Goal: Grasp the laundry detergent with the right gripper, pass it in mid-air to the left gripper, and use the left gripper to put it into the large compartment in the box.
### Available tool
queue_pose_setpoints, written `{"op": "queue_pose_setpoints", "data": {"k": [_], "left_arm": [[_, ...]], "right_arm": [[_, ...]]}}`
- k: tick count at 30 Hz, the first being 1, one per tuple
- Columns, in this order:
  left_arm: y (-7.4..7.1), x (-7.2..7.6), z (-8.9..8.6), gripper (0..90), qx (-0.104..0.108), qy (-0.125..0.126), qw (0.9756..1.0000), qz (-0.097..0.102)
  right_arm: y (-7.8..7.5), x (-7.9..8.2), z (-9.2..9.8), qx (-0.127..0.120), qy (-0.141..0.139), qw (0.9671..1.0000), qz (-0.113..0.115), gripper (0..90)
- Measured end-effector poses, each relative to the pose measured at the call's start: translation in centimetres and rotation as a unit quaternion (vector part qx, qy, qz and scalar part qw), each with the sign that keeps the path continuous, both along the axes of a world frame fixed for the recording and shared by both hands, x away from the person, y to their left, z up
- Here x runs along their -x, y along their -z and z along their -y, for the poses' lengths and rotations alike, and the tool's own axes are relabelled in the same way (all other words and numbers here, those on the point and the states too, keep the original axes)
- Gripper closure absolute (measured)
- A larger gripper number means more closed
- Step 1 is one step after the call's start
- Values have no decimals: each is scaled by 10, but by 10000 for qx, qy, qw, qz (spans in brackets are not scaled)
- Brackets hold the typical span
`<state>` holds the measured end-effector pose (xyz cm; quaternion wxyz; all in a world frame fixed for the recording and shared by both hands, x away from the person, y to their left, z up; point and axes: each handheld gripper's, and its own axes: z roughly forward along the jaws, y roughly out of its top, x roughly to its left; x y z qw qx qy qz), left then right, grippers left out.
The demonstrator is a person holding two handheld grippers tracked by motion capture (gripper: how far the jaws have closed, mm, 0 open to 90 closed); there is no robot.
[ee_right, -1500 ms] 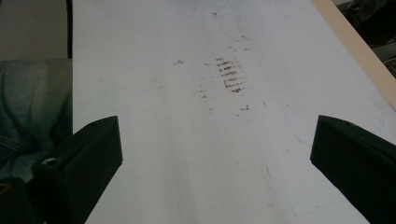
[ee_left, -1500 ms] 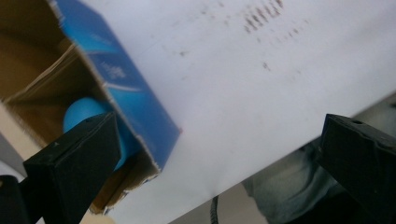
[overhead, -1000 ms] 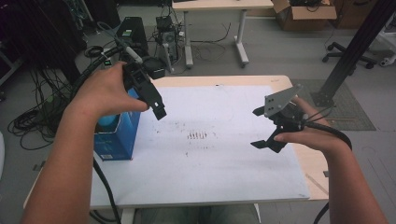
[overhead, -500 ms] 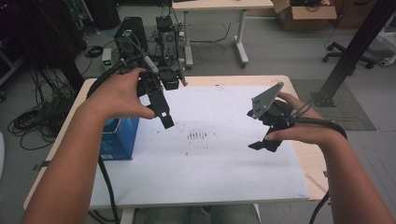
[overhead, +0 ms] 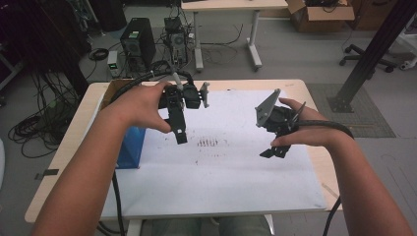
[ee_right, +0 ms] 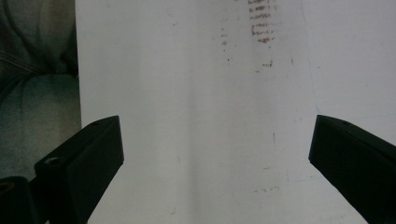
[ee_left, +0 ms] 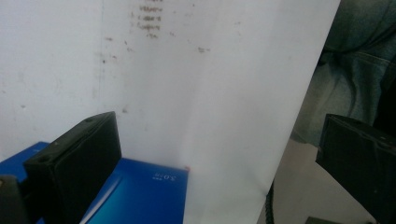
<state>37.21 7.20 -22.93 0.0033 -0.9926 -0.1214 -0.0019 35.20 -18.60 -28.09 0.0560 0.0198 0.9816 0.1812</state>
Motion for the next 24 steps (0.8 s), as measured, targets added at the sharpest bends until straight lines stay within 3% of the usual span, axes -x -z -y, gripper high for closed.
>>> {"op": "queue_pose_setpoints", "data": {"k": [5,24], "left_arm": [[4,-5,3,2,-98,-27,9999,28],[3,-2,0,2,45,51,10000,35]], "right_arm": [[8,-6,-5,223,94,9997,-92,36],[5,-8,-12,151,47,9998,-98,35]]}}
